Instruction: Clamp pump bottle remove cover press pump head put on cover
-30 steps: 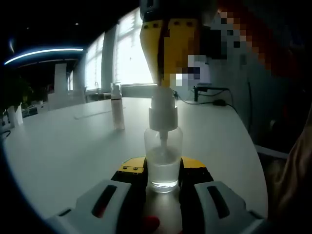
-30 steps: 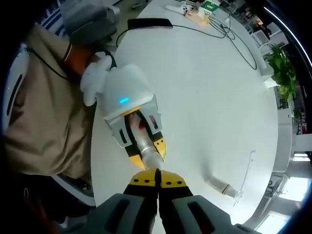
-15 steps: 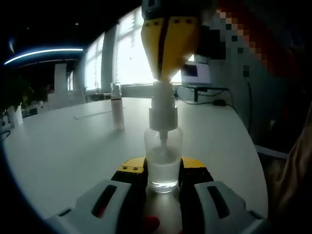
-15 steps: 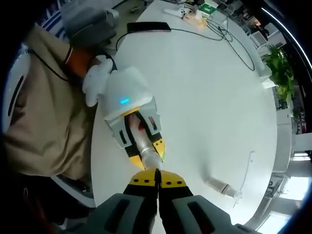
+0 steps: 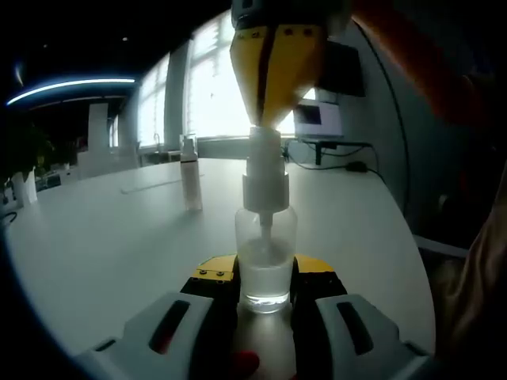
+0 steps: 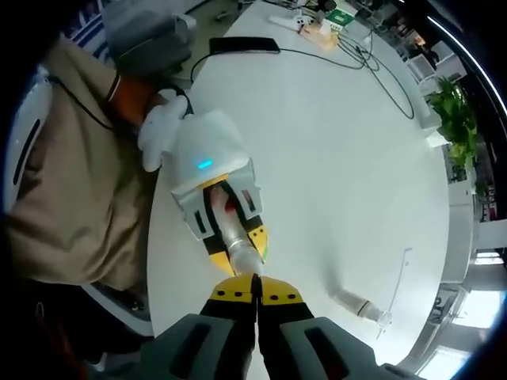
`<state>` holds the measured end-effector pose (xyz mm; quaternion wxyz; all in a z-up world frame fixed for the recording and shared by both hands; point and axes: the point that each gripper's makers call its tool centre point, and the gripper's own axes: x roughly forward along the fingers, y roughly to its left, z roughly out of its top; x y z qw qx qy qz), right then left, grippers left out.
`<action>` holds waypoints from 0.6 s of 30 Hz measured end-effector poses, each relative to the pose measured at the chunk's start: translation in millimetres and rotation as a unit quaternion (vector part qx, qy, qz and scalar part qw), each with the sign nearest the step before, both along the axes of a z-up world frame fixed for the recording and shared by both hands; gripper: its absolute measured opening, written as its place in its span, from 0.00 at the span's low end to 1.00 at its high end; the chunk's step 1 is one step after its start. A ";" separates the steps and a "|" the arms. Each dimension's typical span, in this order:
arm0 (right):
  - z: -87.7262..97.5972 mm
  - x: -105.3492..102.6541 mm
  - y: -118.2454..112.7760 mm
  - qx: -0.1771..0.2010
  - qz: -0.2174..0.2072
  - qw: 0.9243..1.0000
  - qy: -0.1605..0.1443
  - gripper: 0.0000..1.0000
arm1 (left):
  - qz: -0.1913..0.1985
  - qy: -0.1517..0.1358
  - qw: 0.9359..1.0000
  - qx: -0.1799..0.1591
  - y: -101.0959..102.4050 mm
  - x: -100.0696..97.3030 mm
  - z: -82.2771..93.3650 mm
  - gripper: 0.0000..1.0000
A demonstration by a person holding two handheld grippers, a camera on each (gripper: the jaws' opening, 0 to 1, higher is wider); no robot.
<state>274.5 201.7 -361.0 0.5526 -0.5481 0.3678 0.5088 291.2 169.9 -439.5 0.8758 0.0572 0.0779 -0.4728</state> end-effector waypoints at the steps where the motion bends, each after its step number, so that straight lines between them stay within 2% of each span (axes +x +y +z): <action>1: 0.0 -0.1 0.0 -0.001 0.001 1.000 0.000 0.00 | 0.000 0.000 1.000 0.000 0.2 0.4 -0.1 0.15; 18: -0.2 -0.1 0.1 -0.005 0.001 1.000 -0.001 0.00 | 0.000 0.000 1.000 0.000 0.6 0.9 -0.4 0.15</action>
